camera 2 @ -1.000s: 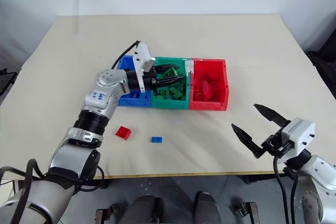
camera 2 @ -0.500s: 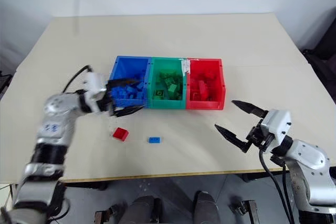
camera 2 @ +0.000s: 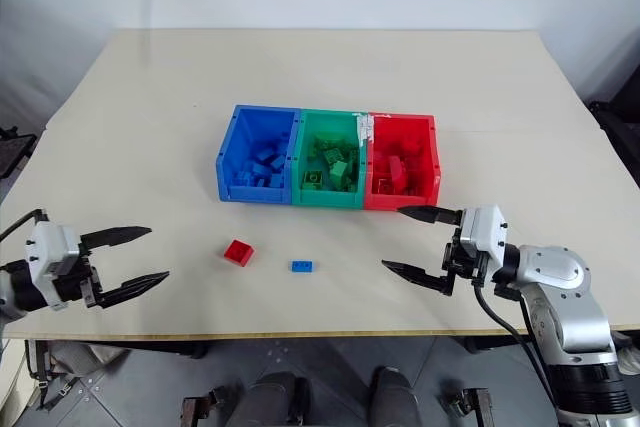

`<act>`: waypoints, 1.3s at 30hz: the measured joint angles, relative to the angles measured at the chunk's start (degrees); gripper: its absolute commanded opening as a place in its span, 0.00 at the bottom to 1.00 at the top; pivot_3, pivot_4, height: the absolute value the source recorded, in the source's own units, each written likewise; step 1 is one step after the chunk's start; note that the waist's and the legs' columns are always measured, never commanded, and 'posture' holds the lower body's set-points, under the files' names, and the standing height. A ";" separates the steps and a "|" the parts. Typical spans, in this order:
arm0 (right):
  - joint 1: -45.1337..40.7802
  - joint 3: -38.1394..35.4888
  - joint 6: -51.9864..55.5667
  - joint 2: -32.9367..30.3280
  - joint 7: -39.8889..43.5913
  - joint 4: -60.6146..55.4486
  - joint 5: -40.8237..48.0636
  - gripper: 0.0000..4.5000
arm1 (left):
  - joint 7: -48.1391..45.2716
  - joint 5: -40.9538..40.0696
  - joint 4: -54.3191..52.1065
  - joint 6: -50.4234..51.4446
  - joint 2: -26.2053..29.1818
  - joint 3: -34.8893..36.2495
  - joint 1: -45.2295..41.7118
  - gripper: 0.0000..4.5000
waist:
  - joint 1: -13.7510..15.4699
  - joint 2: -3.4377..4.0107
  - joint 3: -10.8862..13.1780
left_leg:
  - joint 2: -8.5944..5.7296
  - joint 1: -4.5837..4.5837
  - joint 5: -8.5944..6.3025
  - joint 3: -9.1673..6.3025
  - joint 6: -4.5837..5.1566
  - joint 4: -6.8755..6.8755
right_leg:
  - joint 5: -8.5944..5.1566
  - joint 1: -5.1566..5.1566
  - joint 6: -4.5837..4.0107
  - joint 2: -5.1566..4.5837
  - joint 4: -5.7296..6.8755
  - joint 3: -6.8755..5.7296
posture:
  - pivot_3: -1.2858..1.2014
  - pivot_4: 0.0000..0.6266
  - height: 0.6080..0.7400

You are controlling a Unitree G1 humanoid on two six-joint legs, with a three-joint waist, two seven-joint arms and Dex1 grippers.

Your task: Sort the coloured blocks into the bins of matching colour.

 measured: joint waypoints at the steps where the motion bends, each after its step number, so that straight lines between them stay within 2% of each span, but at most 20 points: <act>1: 0.09 -0.09 0.05 -0.62 0.20 0.07 -0.04 1.00 | 0.08 0.48 -2.04 0.09 -0.13 -2.64 -1.74 0.99 | 0.05 0.00 0.00 | -0.02 0.00 0.00 -0.01 0.00 0.01 | 0.00 0.01 0.00 -0.01 0.00 0.00 | 0.52 0.24 1.00; 7: 6.88 -3.88 0.13 -4.28 0.76 -0.66 -0.03 1.00 | 1.07 5.41 -10.93 6.00 -0.55 -19.20 -13.29 0.99 | -0.11 0.00 -0.01 | -0.19 0.00 -0.02 0.17 -0.02 -0.09 | 0.00 -0.08 -0.01 0.15 -0.01 -0.03 | 0.52 0.24 1.00; 11: 12.01 -7.25 0.00 -5.18 0.45 -2.85 0.01 1.00 | 4.70 14.68 -13.27 11.66 -1.41 -30.08 -20.71 0.99 | -0.17 0.00 -0.01 | -0.21 0.04 -0.02 0.50 -0.01 -0.09 | 0.00 -0.06 0.00 0.17 -0.04 0.01 | 0.52 0.24 1.00; 15: 16.45 -9.43 -0.02 -5.26 -0.36 -5.05 -0.01 1.00 | 8.96 19.58 -13.70 23.46 -6.56 -38.77 -25.62 0.99 | -0.12 -0.01 -0.01 | -0.17 0.04 -0.01 0.62 0.00 -0.05 | 0.00 -0.06 0.00 0.20 -0.03 0.03 | 0.52 0.24 1.00; 18: 18.08 -9.75 0.00 -5.13 -1.95 -7.65 0.04 1.00 | 10.68 22.72 -13.03 27.59 -8.65 -43.29 -28.22 0.99 | -0.15 -0.01 -0.01 | -0.13 0.06 -0.01 0.55 0.00 -0.03 | 0.00 -0.07 0.00 0.21 -0.02 0.08 | 0.52 0.24 1.00; 21: 19.53 -10.01 0.02 -4.89 -3.02 -9.98 0.40 1.00 | 10.46 22.96 -13.01 30.12 -9.17 -44.51 -29.77 0.85 | -0.11 0.00 -0.02 | -0.13 0.09 -0.01 0.43 0.00 -0.01 | 0.00 -0.04 0.00 0.21 -0.02 0.12 | 0.52 0.24 1.00; 32: 20.67 -8.72 -0.18 -4.89 -1.20 -13.18 1.00 1.00 | 9.95 22.94 -11.68 31.21 -9.97 -45.93 -31.16 0.10 | -0.08 0.00 -0.02 | -0.07 0.16 -0.02 0.22 0.02 0.30 | 0.02 0.14 0.03 0.20 0.08 0.11 | 0.52 0.24 1.00; 37: 19.03 -7.38 -0.80 -4.72 -0.80 -12.34 0.98 1.00 | 10.28 22.78 -10.82 27.70 -10.32 -44.93 -29.83 0.10 | -0.05 0.01 -0.02 | -0.02 0.15 -0.02 0.21 0.02 0.30 | 0.02 0.14 0.03 0.18 0.11 0.11 | 0.52 0.24 1.00; 39: 17.51 -6.75 -0.80 -2.76 -1.85 -11.70 1.22 1.00 | 12.09 21.44 -7.99 24.50 -12.36 -41.49 -28.06 0.10 | -0.09 0.01 -0.02 | 0.07 0.14 -0.01 0.21 0.02 0.33 | 0.02 0.10 0.03 0.17 0.13 0.10 | 0.52 0.24 1.00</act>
